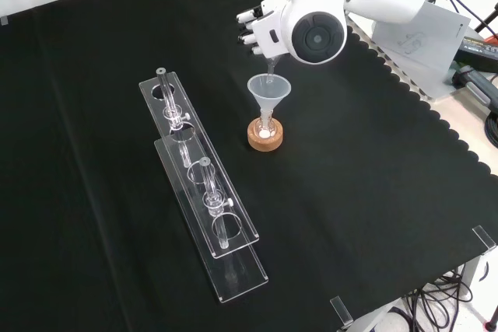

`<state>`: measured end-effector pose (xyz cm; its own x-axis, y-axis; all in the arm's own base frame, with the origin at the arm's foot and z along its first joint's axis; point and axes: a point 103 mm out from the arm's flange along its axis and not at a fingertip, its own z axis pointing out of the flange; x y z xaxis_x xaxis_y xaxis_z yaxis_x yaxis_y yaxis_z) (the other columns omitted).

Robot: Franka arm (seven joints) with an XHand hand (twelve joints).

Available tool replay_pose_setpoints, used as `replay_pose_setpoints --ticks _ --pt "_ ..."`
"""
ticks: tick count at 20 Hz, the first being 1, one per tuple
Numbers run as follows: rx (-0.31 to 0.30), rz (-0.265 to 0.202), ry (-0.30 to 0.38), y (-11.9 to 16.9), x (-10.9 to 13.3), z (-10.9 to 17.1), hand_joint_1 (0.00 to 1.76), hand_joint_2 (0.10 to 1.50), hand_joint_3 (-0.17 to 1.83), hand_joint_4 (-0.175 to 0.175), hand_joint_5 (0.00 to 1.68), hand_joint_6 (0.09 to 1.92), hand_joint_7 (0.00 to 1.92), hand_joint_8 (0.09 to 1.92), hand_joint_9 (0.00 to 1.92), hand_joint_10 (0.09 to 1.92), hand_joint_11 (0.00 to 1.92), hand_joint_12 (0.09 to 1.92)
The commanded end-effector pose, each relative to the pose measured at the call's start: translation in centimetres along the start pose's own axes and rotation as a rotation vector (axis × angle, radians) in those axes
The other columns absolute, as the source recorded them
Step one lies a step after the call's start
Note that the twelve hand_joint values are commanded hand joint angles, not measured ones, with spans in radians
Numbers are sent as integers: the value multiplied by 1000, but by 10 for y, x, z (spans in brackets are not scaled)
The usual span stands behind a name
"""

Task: Pour all the NaCl from the weighing funnel into the round-bottom flask.

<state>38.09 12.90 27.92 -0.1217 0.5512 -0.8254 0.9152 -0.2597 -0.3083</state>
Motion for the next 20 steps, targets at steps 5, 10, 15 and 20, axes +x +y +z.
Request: replay_pose_setpoints --ticks 5,10,15,20 --pt "1 1 -9 3 0 0 1123 627 735 175 1247 754 718 601 1046 285 763 1068" --pt "8 4 10 2 -3 2 1123 627 734 175 1247 754 716 600 1046 283 762 1068" --pt "1 -4 65 3 -9 5 1123 627 733 175 1247 753 715 600 1047 282 761 1068" --pt "-4 -12 118 7 -15 13 1123 628 732 175 1247 753 715 599 1047 280 760 1068"
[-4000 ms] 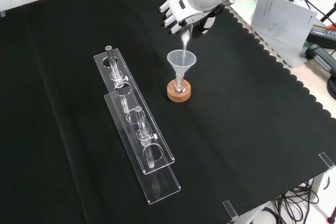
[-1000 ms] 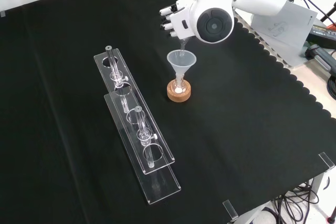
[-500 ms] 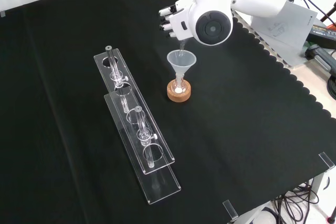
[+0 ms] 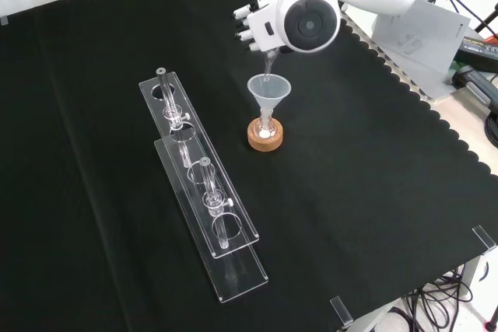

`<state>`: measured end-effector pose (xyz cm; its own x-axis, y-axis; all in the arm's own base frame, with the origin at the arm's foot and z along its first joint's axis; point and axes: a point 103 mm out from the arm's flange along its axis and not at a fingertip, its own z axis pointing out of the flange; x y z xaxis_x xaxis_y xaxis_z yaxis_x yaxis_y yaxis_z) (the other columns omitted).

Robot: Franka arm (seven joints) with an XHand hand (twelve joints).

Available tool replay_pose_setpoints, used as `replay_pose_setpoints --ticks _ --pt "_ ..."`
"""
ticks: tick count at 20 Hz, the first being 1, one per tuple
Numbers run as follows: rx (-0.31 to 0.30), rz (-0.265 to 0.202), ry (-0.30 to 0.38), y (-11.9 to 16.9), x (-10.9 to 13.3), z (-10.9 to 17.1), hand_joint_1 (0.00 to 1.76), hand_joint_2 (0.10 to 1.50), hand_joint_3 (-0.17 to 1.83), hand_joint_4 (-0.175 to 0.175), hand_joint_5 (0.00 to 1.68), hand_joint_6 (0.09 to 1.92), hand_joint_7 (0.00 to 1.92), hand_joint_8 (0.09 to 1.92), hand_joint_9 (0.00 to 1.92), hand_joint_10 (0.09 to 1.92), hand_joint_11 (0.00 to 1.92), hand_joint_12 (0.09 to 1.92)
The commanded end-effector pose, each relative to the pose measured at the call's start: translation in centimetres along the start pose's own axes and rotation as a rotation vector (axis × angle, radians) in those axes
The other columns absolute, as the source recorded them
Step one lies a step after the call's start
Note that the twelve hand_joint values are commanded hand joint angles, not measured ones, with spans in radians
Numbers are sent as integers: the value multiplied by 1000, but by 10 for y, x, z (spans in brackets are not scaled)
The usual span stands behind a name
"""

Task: Pour all the NaCl from the weighing funnel into the round-bottom flask.

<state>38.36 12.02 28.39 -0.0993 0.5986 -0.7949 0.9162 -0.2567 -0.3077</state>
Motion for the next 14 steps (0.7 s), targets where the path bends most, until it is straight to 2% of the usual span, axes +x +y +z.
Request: replay_pose_setpoints --ticks 1,8,11,14 --pt "-3 -11 68 4 -7 11 1123 628 732 175 1247 753 715 599 1048 280 760 1068" --pt "-37 -22 159 11 -18 27 1122 629 730 175 1247 752 715 599 1050 279 765 1070" --pt "-50 -37 251 14 -23 34 1122 630 729 175 1247 752 716 600 1051 278 769 1070" --pt "-78 -55 313 17 -27 42 1122 630 728 175 1247 752 717 600 1053 278 774 1070"
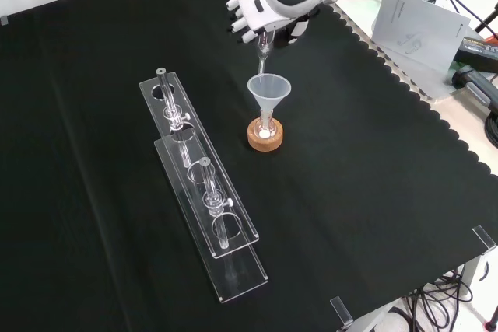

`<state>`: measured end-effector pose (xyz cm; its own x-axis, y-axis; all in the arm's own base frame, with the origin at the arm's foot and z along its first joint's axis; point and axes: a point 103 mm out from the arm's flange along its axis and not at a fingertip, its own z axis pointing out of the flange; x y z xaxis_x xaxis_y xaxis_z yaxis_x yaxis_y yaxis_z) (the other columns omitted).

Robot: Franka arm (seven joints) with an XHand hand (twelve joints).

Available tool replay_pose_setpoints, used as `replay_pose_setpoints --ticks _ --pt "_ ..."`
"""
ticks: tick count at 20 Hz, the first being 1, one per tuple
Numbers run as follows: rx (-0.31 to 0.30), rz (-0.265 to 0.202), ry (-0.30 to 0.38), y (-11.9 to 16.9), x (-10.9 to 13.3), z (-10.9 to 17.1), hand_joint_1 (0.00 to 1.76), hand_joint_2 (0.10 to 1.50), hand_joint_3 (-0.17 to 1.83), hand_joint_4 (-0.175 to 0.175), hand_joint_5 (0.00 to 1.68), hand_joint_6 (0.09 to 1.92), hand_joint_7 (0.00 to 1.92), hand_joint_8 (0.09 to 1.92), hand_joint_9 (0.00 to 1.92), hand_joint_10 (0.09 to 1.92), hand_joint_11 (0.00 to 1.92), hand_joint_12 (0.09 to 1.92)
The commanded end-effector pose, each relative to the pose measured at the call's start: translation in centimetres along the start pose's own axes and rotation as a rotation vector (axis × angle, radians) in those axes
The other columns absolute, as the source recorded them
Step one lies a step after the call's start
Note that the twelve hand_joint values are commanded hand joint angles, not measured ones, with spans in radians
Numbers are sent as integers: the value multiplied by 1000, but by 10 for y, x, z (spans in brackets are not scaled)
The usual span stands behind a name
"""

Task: Pour all the NaCl from the weighing funnel into the round-bottom flask.

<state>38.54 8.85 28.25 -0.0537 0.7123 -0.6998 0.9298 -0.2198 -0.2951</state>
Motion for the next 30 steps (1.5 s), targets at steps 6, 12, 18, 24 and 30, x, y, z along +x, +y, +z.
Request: replay_pose_setpoints --ticks 6,12,18,24,30 --pt "-86 -54 282 11 -20 34 1122 631 727 175 1246 752 717 600 1056 277 777 1068" --pt "-170 -57 410 13 -29 45 1122 632 725 175 1246 751 716 600 1057 275 779 1065" --pt "-206 -59 497 17 -32 54 1121 633 724 175 1246 751 715 600 1058 274 780 1063" --pt "-216 -67 601 25 -36 70 1121 634 722 175 1245 752 713 599 1052 270 779 1061" --pt "-235 -65 664 35 -48 83 1121 635 720 175 1244 753 711 600 1051 268 779 1060"
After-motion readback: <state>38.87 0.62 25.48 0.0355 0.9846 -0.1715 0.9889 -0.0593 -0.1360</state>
